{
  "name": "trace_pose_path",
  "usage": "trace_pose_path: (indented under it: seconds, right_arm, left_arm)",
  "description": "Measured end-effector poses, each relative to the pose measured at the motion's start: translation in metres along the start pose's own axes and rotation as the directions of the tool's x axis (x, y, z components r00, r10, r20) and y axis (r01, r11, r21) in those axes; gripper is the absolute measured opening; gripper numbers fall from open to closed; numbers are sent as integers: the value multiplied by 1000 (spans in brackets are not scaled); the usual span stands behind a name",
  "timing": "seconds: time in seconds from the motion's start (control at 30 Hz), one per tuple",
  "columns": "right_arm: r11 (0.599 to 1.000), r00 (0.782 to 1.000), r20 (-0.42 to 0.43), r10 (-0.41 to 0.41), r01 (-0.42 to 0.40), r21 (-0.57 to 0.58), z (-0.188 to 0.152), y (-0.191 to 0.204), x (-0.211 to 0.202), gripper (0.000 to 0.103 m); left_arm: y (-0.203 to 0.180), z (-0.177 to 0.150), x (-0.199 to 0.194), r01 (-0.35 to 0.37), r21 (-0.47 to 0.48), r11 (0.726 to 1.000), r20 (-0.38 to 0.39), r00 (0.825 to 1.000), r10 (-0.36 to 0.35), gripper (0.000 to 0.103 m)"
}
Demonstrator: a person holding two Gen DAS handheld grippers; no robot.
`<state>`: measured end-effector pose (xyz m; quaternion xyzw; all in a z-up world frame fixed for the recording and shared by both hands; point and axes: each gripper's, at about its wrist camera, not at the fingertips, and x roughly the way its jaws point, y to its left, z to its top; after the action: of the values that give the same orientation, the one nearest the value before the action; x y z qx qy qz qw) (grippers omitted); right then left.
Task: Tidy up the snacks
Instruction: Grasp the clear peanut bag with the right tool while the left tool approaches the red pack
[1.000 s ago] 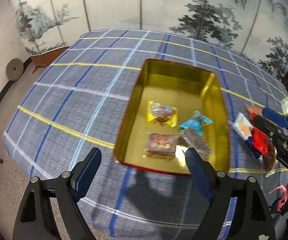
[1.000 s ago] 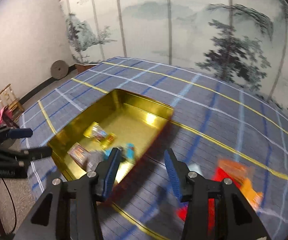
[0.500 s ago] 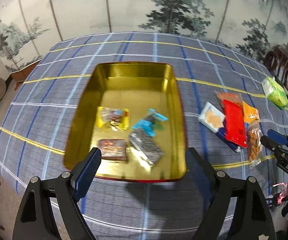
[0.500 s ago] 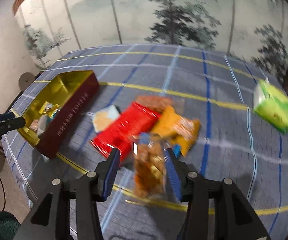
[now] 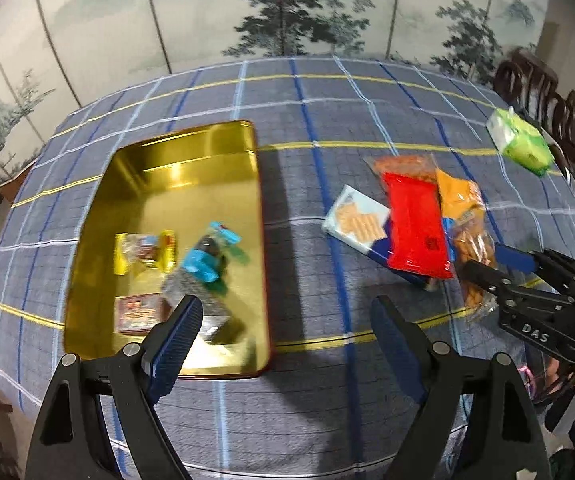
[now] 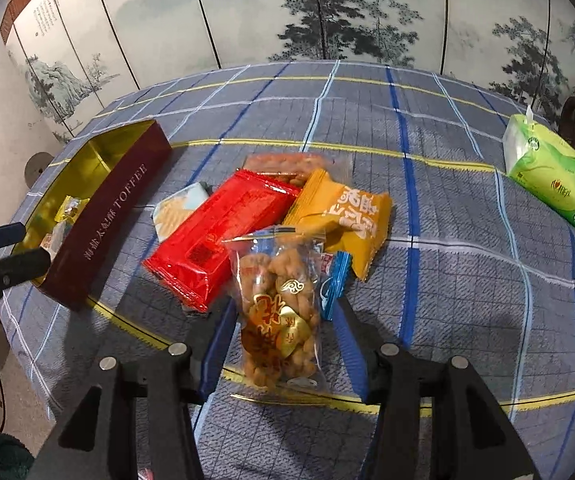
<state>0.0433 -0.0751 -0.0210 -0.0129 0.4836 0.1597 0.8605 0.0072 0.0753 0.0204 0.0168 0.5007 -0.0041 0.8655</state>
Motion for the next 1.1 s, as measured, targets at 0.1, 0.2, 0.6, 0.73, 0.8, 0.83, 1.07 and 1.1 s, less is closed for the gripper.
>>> trace_pose_path:
  seconds: [0.1,0.2,0.6,0.73,0.8,0.83,1.07,1.1]
  right_arm:
    - [1000,1000,-7,-4,4,2,0,0,5,51]
    - [1000,1000,-6,-3,3,-2,-1,2,9,50]
    - [998,997,53,-55,56,-27,-9,-19,-18,40]
    - [986,985,73,-158,161,-31,-7,-44,-17,40]
    - [980,978,70,-198,200,-19,-5,-58,-13,40]
    - [978,976,72,-208,208,-3,-4,-67,-11,40]
    - [970,966,88,-242,238,55,10,-105,2,40]
    - [970,966,89,-242,238,57,11,-108,5,40]
  left_arm:
    - [-13,1,3,3,43,999,3,1000,-3,83]
    - [-25,1,6,10,73,997,-3,1000,-9,83]
    - [-43,5,20,59,82,995,-44,997,-56,83]
    - [-50,11,25,88,53,995,-45,995,-86,83]
    - [-53,14,26,96,49,994,-37,995,-94,83]
    - [-56,16,27,98,51,994,-33,995,-96,83]
    - [-71,34,41,122,48,991,-26,992,-120,83]
    - [-74,37,44,123,48,991,-33,992,-122,83]
